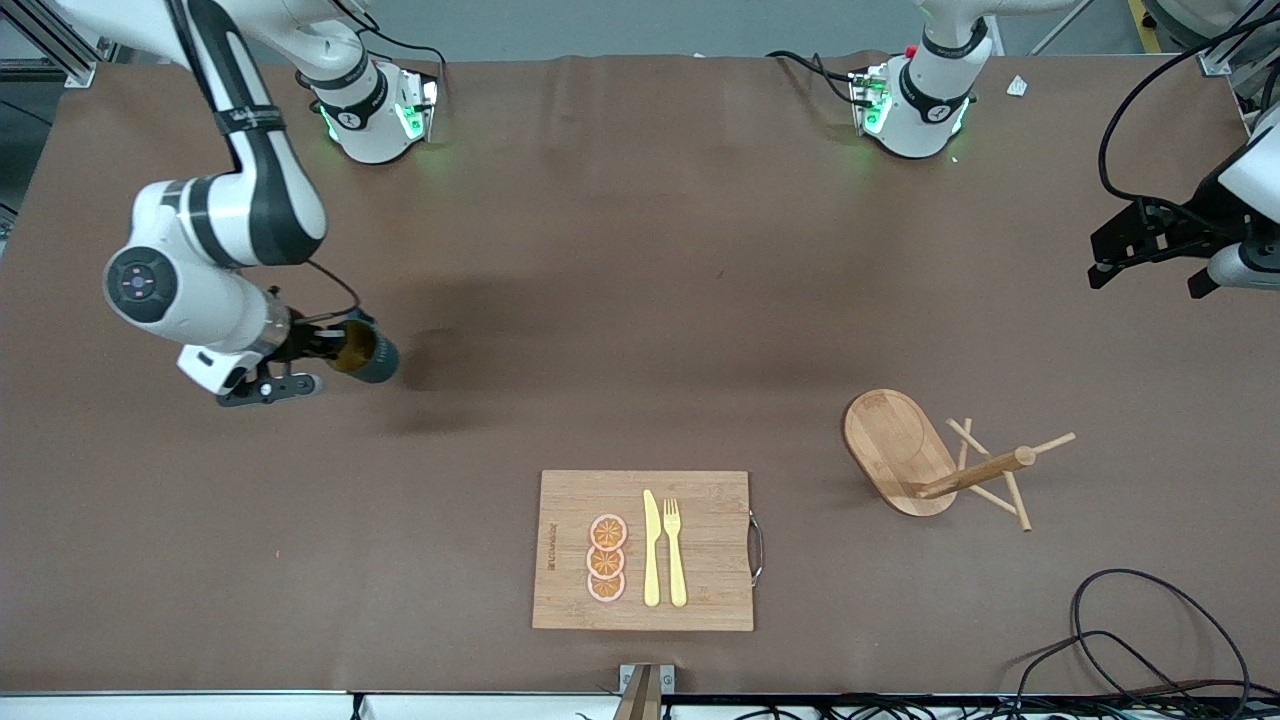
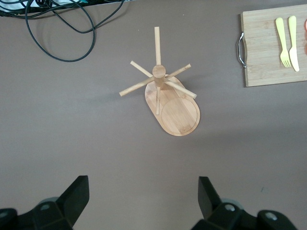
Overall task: Transfer cup from left to right arm and place
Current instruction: 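Lower the mug onto the table with the right gripper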
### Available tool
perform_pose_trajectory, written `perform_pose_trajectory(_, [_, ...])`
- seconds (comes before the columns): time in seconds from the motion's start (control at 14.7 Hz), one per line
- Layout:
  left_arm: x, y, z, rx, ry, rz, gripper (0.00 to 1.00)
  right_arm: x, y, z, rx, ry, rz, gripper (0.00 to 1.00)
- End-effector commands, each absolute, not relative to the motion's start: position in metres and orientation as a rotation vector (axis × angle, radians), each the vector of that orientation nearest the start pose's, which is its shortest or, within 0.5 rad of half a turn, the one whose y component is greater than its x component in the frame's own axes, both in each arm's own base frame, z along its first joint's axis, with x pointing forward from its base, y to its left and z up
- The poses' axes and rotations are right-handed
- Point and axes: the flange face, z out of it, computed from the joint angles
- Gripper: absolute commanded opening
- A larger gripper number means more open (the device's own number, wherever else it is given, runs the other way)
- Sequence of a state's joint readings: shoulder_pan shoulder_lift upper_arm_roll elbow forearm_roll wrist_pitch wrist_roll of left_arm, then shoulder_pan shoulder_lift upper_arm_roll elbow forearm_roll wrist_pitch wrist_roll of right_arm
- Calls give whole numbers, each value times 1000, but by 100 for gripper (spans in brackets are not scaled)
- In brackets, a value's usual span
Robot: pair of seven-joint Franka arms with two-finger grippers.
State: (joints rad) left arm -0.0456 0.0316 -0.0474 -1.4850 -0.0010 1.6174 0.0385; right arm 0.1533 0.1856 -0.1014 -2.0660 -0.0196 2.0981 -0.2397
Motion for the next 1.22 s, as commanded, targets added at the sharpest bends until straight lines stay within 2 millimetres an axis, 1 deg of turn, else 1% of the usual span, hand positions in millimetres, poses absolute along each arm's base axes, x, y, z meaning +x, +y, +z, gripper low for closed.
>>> perform_pose_trajectory(0.0, [563,-52,653,-3144,195,-176,100,557,-5,336,-3053,-863,197,0])
perform_pose_trajectory(0.07, [564,-52,652,-3142,195,-174,100,559,-23,334,-3009,-999,176,0])
perform_pose_trajectory(0.2, [564,-52,652,-3141,174,-171,100,563,-52,322,-2909,-1240,156,0])
perform_pose_trajectory(0.27, [563,-54,652,-3141,133,-169,100,564,-62,313,-2839,-1374,158,0])
perform_pose_trajectory(0.41, [562,-54,652,-3142,70,-164,100,566,-72,301,-2735,-1561,143,0])
perform_pose_trajectory(0.54, [562,-53,651,-3144,19,-154,100,568,-77,290,-2619,-1741,141,0])
perform_pose_trajectory(0.81, [564,-53,652,-3142,43,-171,100,570,-94,275,-2482,-1966,97,0])
perform_pose_trajectory(0.88, [564,-53,652,-3140,46,-171,100,569,-97,269,-2465,-1989,95,0])
perform_pose_trajectory(0.95, [564,-52,652,-3140,46,-171,100,566,-96,265,-2459,-1992,98,0])
perform_pose_trajectory(1.15, [565,-52,652,-3142,63,-171,100,562,-84,256,-2444,-2033,71,0])
